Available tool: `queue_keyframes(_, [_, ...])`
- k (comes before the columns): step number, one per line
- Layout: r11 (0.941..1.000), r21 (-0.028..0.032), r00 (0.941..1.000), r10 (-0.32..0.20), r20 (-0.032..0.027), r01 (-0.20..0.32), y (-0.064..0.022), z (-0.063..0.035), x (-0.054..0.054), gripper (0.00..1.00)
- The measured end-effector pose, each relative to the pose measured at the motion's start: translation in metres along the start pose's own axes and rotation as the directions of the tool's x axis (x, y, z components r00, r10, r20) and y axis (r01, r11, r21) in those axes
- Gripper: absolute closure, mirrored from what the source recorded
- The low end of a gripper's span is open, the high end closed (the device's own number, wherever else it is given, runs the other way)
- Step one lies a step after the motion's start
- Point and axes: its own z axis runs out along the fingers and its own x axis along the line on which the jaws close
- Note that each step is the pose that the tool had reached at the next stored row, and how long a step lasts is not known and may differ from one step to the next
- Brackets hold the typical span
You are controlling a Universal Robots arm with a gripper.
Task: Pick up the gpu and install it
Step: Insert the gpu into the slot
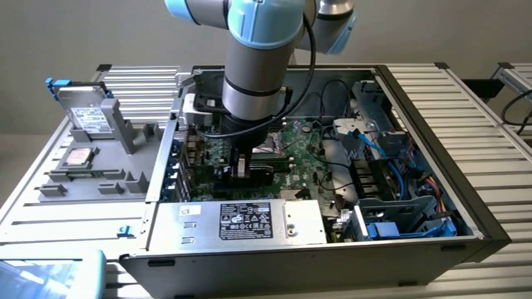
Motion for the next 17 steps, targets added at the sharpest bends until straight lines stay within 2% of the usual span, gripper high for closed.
queue_keyframes(2, [1.0000,0.0010,1.0000,0.000,-0.0004,0.000,0.0000,0.0001,0.000,0.70])
queue_keyframes(3, [1.0000,0.0013,1.0000,0.000,-0.0005,0.000,0.0000,0.0000,0.000,0.64])
queue_keyframes(7, [1.0000,0.0038,1.0000,0.000,-0.0012,0.000,0.0006,-0.0041,0.000,0.64])
queue_keyframes(10, [1.0000,0.0070,1.0000,0.000,-0.0013,0.000,0.0020,-0.0126,0.000,0.64])
queue_keyframes(17, [1.0000,0.0099,1.0000,0.000,-0.0024,0.000,0.0062,-0.0388,-0.001,0.64])
